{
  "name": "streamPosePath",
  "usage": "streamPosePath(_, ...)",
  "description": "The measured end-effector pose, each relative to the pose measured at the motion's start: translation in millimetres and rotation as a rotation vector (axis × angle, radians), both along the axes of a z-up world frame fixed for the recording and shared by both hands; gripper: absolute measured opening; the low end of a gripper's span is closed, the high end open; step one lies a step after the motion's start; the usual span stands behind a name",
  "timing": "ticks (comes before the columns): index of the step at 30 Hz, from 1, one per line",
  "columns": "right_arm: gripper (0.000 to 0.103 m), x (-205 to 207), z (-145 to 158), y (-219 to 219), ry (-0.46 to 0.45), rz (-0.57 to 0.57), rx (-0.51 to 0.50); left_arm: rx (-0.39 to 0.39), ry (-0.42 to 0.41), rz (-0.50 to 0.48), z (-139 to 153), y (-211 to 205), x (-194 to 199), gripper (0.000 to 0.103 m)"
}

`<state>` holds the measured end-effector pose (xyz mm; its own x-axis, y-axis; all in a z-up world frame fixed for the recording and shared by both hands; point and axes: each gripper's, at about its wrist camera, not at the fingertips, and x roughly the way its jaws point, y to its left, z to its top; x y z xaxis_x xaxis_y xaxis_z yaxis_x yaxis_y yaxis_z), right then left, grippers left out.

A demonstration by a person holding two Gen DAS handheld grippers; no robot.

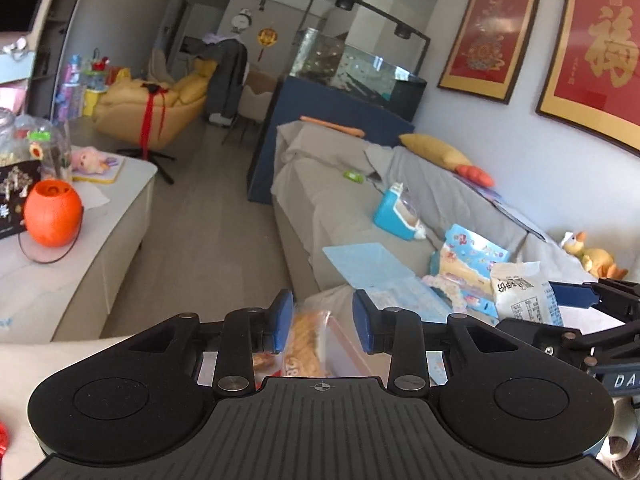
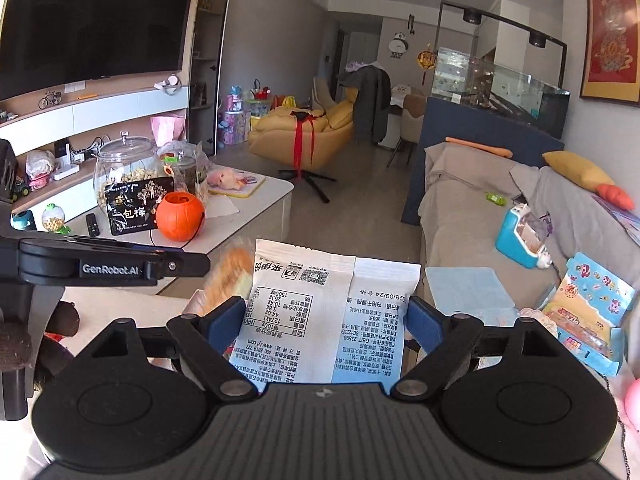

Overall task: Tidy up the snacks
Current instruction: 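Carry the bread loaf and white-blue packet into the pink box and open both grippers, then grasp the red duck-snack pouch with the left gripper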

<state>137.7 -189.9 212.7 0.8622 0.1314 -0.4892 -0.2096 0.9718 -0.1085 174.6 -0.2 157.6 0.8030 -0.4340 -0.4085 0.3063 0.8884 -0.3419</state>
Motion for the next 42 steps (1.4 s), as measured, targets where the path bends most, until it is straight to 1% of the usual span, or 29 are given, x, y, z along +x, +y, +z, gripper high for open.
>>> streamPosePath(3, 0.087, 18, -7, -1, 0.021, 0.005, 0.032, 0.024, 0.05, 0.016, -17, 22, 0, 0.037)
streamPosePath(6, 0.087, 44, -4, 4, 0.038, 0.022, 0.123, 0.101, 0.064, 0.041, -24, 42, -5, 0.037)
streamPosePath(8, 0.089, 62, -2, 14, 0.047, 0.035, 0.163, 0.128, 0.075, 0.076, -26, 60, -10, 0.037)
streamPosePath(11, 0.09, 87, -10, 41, 0.065, 0.049, 0.142, 0.117, 0.123, 0.13, -31, 93, -13, 0.037)
streamPosePath(13, 0.09, 102, -20, 58, 0.105, 0.044, 0.133, 0.119, 0.149, 0.176, -36, 116, -16, 0.037)
streamPosePath(16, 0.09, 113, -35, 72, 0.159, 0.046, 0.144, 0.137, 0.182, 0.248, -47, 152, -21, 0.037)
streamPosePath(20, 0.09, 109, -58, 79, 0.187, 0.043, 0.121, 0.164, 0.224, 0.35, -70, 201, -29, 0.037)
streamPosePath(22, 0.09, 98, -71, 79, 0.203, 0.057, 0.116, 0.163, 0.255, 0.404, -85, 224, -33, 0.037)
streamPosePath(25, 0.089, 68, -93, 80, 0.25, 0.141, 0.121, 0.155, 0.318, 0.48, -111, 257, -37, 0.037)
streamPosePath(27, 0.089, 45, -108, 83, 0.294, 0.212, 0.125, 0.15, 0.357, 0.506, -123, 267, -40, 0.037)
streamPosePath(28, 0.089, 32, -117, 85, 0.314, 0.248, 0.123, 0.128, 0.355, 0.508, -129, 273, -45, 0.037)
streamPosePath(30, 0.089, 7, -132, 90, 0.338, 0.302, 0.104, 0.068, 0.338, 0.497, -132, 275, -58, 0.037)
streamPosePath(32, 0.089, -15, -147, 96, 0.348, 0.345, 0.071, 0.043, 0.33, 0.47, -133, 266, -68, 0.037)
streamPosePath(35, 0.089, -44, -164, 107, 0.349, 0.401, 0.031, 0.043, 0.31, 0.416, -135, 238, -83, 0.037)
streamPosePath(39, 0.089, -74, -183, 118, 0.377, 0.465, 0.031, -0.018, 0.312, 0.361, -140, 201, -110, 0.037)
streamPosePath(42, 0.089, -83, -199, 123, 0.402, 0.461, 0.012, -0.049, 0.318, 0.338, -142, 173, -129, 0.037)
